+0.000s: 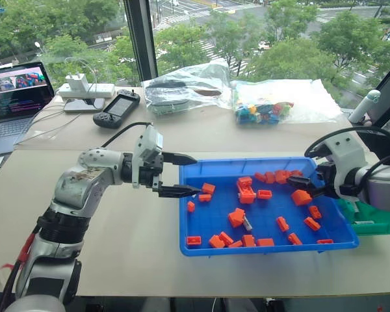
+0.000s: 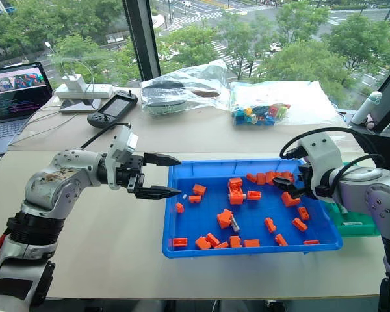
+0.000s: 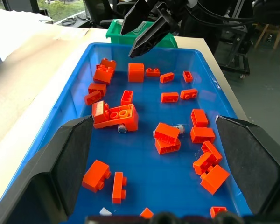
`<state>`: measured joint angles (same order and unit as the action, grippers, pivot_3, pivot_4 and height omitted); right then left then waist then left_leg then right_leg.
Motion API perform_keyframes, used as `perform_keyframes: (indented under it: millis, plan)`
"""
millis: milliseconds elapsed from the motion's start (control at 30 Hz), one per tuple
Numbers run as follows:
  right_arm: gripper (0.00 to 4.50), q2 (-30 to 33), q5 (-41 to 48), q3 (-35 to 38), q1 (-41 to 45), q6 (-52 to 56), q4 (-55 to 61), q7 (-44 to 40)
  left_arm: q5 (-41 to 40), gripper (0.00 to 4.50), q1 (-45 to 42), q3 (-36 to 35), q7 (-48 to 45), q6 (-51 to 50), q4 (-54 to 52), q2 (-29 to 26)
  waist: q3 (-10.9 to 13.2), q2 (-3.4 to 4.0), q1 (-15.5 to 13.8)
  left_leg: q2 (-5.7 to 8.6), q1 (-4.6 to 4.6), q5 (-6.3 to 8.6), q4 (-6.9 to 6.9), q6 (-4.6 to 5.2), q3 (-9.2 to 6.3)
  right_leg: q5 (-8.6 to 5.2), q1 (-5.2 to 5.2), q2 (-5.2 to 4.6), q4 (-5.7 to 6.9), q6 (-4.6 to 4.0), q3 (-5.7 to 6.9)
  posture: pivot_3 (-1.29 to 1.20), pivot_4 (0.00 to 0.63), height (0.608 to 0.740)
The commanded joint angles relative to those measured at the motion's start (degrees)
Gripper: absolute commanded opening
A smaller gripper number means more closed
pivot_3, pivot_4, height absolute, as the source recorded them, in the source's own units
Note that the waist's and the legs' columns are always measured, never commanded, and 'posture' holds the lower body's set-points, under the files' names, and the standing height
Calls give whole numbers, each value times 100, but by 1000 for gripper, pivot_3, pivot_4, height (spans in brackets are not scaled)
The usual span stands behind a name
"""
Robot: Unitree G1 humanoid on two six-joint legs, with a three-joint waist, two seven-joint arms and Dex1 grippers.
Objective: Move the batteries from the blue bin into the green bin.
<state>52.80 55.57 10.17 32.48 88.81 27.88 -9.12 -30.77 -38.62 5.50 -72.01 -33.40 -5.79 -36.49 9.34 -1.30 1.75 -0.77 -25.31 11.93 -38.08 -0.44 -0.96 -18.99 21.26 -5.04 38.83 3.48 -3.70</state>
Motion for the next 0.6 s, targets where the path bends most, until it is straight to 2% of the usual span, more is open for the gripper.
perform_keyframes:
  millis: [33, 133, 233, 600]
  plan:
    - [4470, -627, 556, -149, -15, 368, 499, 6, -33, 4500, -143, -30, -13, 30, -74, -12, 0, 0, 1, 0, 0, 0, 0, 0, -1, 0, 0, 1, 6, 0, 0, 0, 150, 732]
    - [4470, -965, 482, -434, -125, 368, 685, 155, -22, 4500, -159, -23, -9, 33, -64, -14, 0, 0, -3, 4, -1, 0, 0, 0, -4, 0, 0, -2, 14, 0, 1, 0, 150, 732]
    - [4470, -1010, 307, -759, -204, 368, 774, 220, -23, 4500, -152, -21, 0, 11, -110, -36, 0, 0, -36, 8, -2, 0, 0, 0, -4, 0, 0, -6, 14, 0, 2, 0, 150, 732]
    - [4470, -1287, -14, -1152, -75, 368, 687, 148, 16, 4500, -129, -43, 28, 21, -108, -73, 0, 0, -11, 5, 0, 0, 0, 0, -6, 0, 2, -1, 13, 0, 3, 0, 150, 732]
